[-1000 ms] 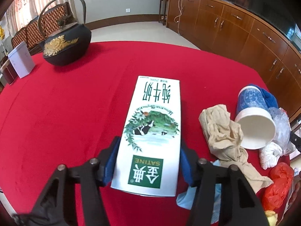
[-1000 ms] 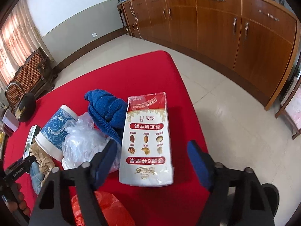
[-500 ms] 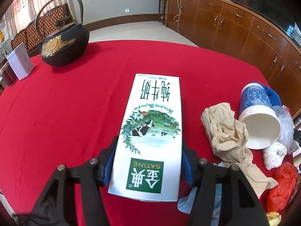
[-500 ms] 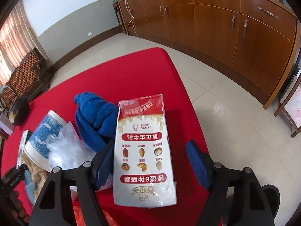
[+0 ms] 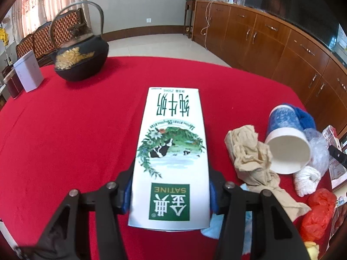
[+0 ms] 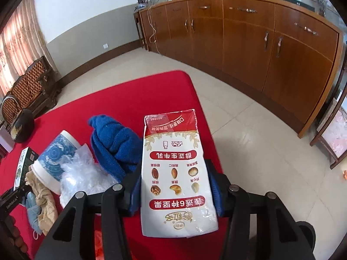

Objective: Collect trash
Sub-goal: 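Grasp the green-white milk carton with the left tool while the right tool grasps the white snack bag, then carry the milk carton and snack bag over the black bin with both tools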

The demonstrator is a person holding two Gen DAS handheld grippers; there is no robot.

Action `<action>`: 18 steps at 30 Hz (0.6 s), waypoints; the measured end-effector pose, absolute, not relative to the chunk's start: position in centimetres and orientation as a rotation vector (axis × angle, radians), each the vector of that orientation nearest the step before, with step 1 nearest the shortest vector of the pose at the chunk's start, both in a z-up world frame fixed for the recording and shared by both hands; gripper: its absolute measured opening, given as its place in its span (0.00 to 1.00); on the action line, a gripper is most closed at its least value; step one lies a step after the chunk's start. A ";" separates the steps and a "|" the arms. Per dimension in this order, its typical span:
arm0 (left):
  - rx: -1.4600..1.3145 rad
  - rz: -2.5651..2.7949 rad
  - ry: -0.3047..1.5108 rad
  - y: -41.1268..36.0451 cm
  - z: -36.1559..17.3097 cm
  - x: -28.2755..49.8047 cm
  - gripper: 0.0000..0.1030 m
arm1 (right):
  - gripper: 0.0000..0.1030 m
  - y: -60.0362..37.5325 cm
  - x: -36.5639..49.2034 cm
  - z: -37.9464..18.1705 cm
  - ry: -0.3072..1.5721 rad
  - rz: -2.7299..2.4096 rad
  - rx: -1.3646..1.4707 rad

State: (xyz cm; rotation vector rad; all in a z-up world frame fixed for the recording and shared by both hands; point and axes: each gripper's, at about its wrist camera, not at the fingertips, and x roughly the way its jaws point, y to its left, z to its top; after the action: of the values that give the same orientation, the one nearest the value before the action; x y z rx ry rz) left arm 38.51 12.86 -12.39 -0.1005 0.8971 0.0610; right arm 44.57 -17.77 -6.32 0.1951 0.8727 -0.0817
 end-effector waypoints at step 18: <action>-0.107 -0.006 0.812 11.3 -6.8 30.2 0.53 | 0.52 -18.3 33.3 -2.1 0.845 -0.019 0.235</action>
State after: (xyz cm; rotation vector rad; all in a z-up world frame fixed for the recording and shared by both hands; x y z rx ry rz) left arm 30.25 11.25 -6.81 -0.1072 0.8119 -0.0065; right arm 33.34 -18.27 -2.13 0.2354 0.8446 -0.0185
